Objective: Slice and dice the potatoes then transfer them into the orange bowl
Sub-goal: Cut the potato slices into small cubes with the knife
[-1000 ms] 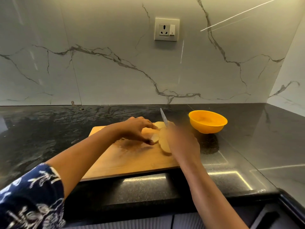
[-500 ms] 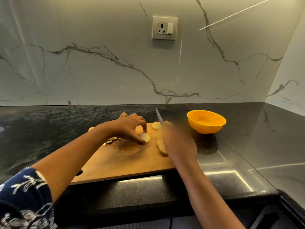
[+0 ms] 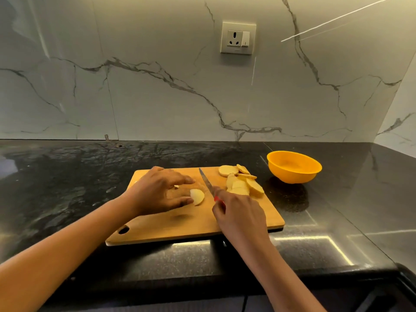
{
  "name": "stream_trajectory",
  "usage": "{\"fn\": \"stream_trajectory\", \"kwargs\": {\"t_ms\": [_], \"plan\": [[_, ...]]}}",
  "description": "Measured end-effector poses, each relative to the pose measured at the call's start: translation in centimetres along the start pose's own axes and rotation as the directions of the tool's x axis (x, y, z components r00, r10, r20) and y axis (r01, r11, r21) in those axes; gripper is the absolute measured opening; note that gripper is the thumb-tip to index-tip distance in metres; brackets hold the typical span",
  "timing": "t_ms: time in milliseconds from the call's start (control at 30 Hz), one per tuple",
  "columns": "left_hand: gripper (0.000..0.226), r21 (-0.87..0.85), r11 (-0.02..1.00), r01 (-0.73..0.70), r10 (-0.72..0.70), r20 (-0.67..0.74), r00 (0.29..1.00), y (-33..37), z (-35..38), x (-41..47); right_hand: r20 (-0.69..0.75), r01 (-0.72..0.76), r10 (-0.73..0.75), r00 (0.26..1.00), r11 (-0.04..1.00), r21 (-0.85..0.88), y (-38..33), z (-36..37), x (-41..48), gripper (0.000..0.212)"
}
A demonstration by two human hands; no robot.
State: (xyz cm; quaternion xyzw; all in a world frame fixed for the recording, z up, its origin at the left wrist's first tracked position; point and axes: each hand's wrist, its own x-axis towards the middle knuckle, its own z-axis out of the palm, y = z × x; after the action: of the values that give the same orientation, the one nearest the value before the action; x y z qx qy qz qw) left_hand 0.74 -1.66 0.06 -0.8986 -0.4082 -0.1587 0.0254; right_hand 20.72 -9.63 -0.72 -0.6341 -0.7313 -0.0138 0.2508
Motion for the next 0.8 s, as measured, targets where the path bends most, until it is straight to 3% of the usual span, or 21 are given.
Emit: {"fn": "stream_trajectory", "kwargs": {"t_ms": [233, 467, 800], "plan": [[0.081, 0.051, 0.995, -0.09, 0.078, 0.205, 0.976, -0.4, 1.0, -1.5, 0.126, 0.034, -0.025, 0.992, 0.997, -0.071, -0.9, -1.0, -0.7, 0.044], [0.084, 0.056, 0.991, -0.123, 0.107, 0.232, 0.967, -0.4, 1.0, -1.4, 0.117, 0.065, -0.051, 0.992, 0.991, -0.119, -1.4, -0.8, -0.8, 0.041], [0.093, 0.095, 0.99, -0.1, 0.072, 0.26, 0.963, -0.3, 0.8, -1.3, 0.24, 0.128, -0.073, 0.968, 0.967, -0.221, -2.7, -0.2, 1.4, 0.028]]}}
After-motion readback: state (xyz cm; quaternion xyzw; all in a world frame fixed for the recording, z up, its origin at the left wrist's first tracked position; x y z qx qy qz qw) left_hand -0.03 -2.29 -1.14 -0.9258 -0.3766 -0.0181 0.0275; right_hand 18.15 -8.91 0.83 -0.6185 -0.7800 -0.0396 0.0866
